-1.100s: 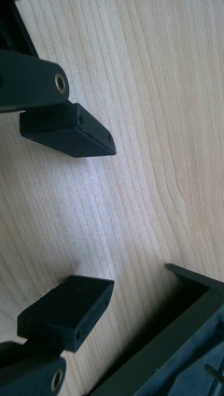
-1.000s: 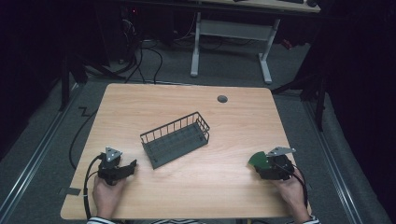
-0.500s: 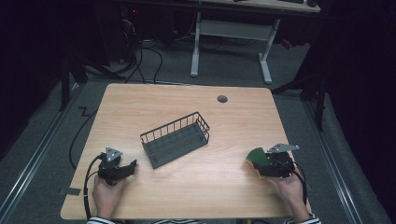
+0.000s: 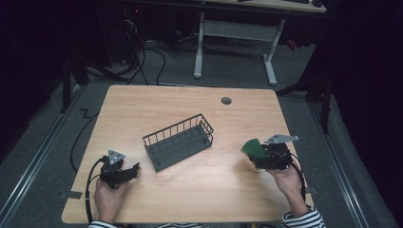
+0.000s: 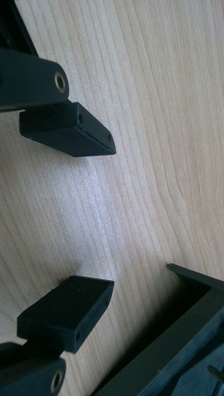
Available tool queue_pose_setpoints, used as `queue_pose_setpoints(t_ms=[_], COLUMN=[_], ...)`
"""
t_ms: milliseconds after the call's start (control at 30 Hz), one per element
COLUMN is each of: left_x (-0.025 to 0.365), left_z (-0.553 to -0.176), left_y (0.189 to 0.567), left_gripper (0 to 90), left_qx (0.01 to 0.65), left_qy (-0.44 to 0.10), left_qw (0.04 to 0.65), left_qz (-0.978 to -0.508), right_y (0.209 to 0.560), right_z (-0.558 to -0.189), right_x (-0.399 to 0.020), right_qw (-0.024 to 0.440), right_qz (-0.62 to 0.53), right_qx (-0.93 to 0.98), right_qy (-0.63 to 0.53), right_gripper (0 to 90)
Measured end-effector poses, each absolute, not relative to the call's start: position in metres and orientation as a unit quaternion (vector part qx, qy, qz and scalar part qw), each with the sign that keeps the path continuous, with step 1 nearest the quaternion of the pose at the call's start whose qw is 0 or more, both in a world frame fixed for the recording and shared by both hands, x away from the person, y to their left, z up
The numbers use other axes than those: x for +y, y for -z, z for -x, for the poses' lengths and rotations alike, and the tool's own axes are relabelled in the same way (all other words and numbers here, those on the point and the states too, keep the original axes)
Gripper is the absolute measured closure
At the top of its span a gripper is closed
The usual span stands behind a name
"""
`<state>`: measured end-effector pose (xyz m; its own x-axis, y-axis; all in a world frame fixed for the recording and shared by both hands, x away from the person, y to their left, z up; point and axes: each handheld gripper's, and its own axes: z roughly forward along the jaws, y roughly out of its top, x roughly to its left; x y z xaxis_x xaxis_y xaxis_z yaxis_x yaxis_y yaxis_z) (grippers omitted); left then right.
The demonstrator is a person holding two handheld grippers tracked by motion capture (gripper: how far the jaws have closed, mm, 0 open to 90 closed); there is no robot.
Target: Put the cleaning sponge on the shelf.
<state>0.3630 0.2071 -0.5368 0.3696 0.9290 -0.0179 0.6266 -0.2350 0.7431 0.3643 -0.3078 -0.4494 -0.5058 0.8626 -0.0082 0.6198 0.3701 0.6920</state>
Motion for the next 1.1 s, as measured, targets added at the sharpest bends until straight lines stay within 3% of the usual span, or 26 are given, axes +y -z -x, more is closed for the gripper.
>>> queue_pose_setpoints(t_ms=[1100], left_x=[0.207], left_z=[-0.363], left_y=[0.537], left_gripper=[29.3], left_qx=[0.515], left_qy=[-0.221], left_qw=[0.342], left_qz=[-0.755], right_y=[0.399], right_z=[-0.427], right_x=[-0.216], right_qw=[0.158], right_qz=[-0.404], right_qx=[0.817], right_qy=[-0.378], right_gripper=[30.6])
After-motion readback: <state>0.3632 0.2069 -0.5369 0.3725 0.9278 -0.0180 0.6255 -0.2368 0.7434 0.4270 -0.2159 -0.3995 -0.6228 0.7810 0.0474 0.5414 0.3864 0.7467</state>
